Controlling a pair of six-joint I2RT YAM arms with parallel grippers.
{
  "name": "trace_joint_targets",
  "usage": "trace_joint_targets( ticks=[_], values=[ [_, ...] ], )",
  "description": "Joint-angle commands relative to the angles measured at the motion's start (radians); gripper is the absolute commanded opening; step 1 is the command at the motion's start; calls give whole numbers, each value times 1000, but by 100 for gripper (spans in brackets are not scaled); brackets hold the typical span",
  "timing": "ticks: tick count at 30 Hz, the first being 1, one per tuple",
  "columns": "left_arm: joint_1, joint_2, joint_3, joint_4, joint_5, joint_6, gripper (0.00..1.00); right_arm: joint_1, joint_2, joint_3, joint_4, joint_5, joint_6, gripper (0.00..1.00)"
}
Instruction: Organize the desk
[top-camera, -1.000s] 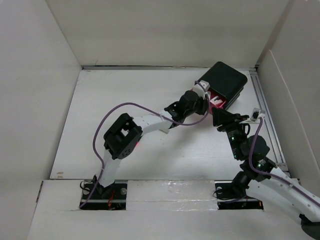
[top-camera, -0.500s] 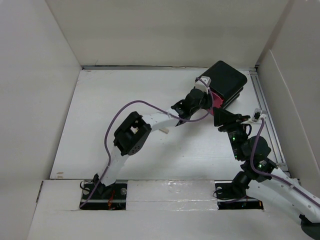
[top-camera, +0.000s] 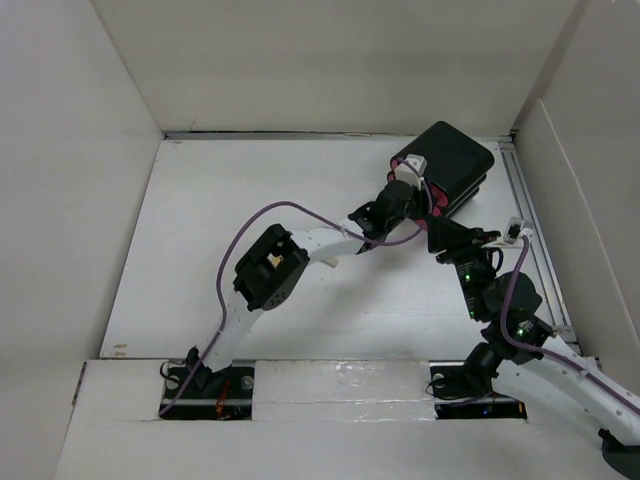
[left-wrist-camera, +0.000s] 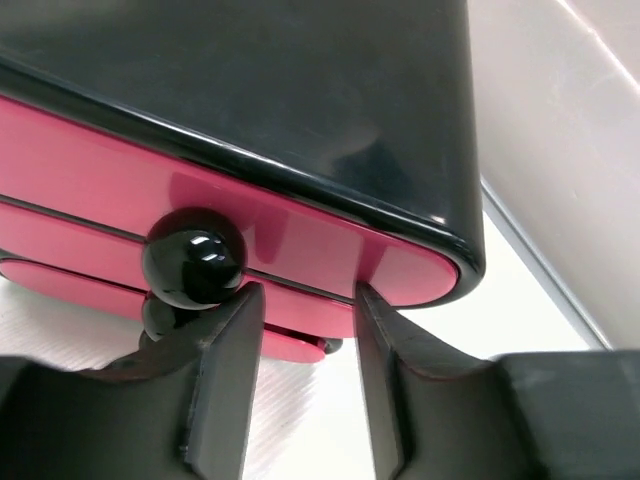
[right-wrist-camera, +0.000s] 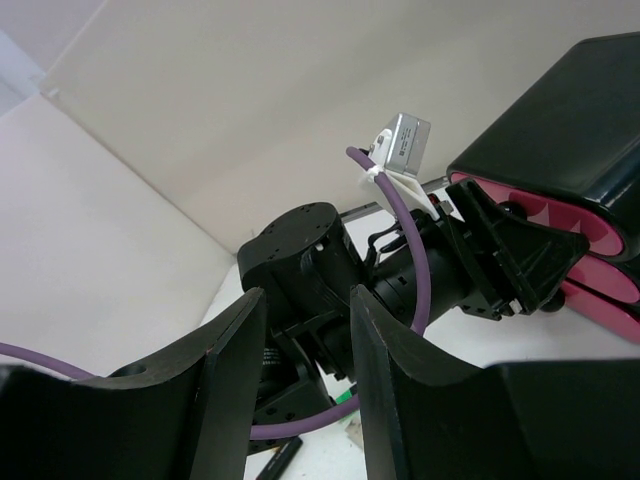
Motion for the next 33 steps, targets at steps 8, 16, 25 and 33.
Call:
trace_joint_targets(
  ticks=[8, 16, 25, 33],
  values=[
    [-6, -174, -114, 130, 6, 23, 54, -4, -14, 14, 41, 16, -5, 45],
    [-6, -408, -419, 193, -24, 84, 53, -4, -2, 16, 44, 13, -2, 45],
    [45, -262, -340, 59, 40, 150, 53, -4, 10, 25, 41, -3, -8, 0],
    [45, -116, -144, -53, 49, 220, 59, -4, -8, 19, 36, 0, -3, 24]
  ],
)
